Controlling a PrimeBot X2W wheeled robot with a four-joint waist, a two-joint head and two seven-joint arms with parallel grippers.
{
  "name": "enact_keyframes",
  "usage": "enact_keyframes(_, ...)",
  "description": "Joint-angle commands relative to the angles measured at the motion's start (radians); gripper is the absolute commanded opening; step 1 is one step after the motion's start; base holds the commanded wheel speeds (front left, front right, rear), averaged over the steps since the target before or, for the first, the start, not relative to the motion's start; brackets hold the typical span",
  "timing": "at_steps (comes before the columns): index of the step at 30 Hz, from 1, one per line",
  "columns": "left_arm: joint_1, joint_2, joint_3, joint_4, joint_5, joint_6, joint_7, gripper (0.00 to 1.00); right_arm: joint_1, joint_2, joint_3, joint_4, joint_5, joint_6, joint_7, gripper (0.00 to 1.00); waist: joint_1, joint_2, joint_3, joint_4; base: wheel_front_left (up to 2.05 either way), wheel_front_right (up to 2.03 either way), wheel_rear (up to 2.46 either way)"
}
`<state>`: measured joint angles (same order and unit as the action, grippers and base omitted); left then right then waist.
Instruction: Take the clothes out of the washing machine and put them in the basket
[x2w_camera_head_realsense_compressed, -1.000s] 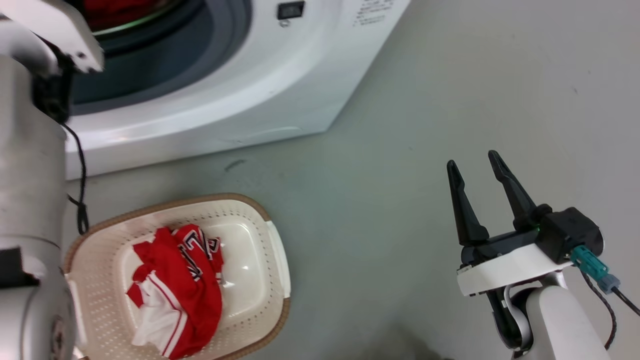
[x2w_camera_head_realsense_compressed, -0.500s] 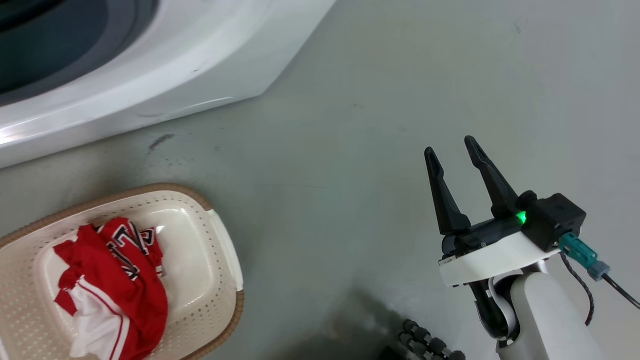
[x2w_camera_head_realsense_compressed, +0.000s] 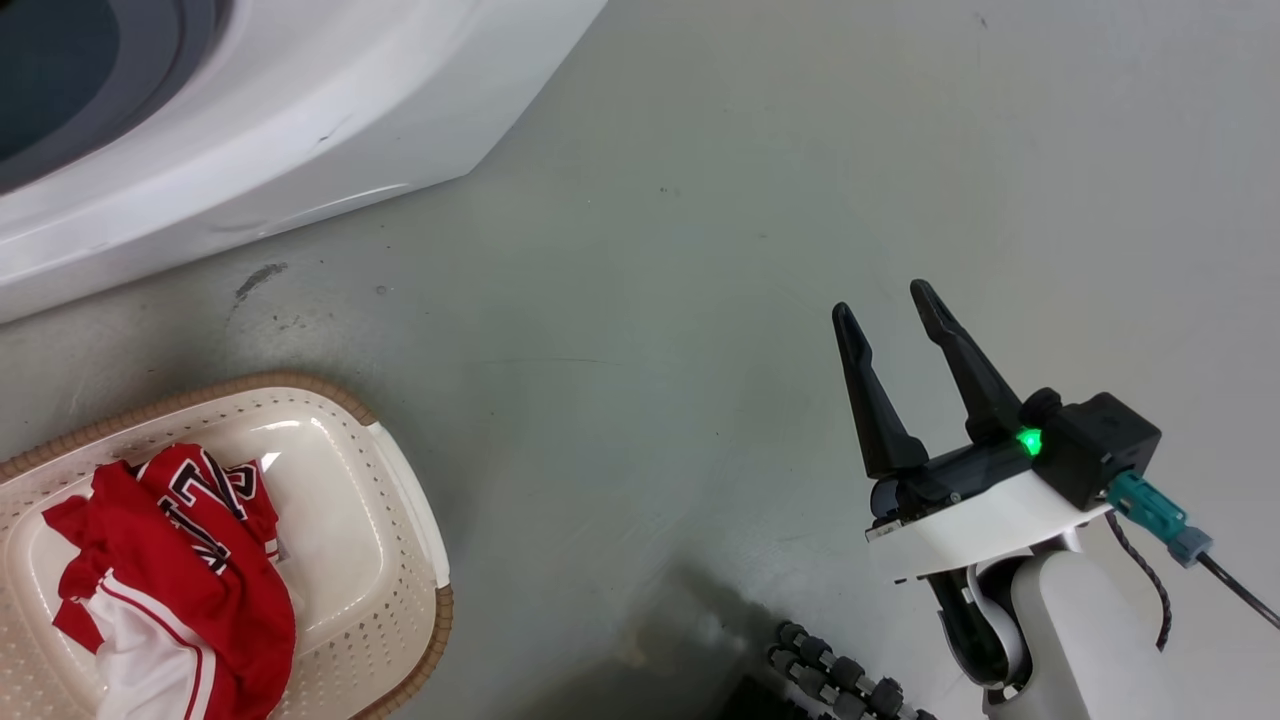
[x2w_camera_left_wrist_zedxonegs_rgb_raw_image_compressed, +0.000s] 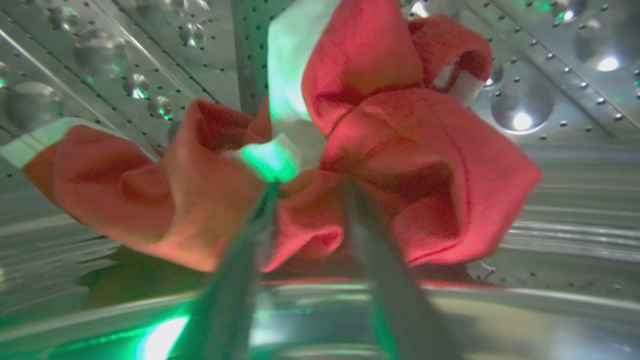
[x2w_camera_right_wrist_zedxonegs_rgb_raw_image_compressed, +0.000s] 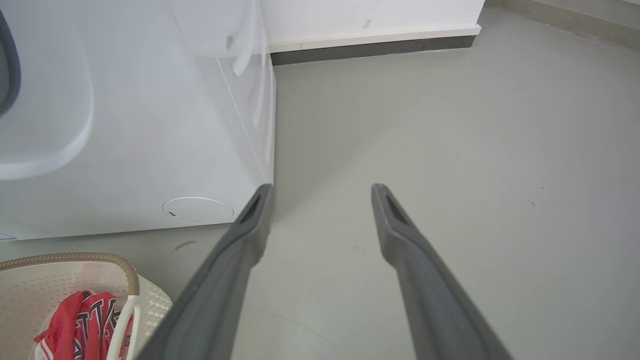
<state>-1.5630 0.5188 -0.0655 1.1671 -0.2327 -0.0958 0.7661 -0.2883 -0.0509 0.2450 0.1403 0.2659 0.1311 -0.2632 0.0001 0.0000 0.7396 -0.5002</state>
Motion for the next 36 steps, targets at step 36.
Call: enact_keyframes(36, 0.600, -0.160, -0.013, -0.152, -0.036, 0.090, -0.907, 0.00, 0.100, 0.000, -0.120, 0.067, -0.132, -0.001, -0.002, 1.00, -0.0001, 0.0000, -0.436, 0.165, 0.00, 0.00, 0.00)
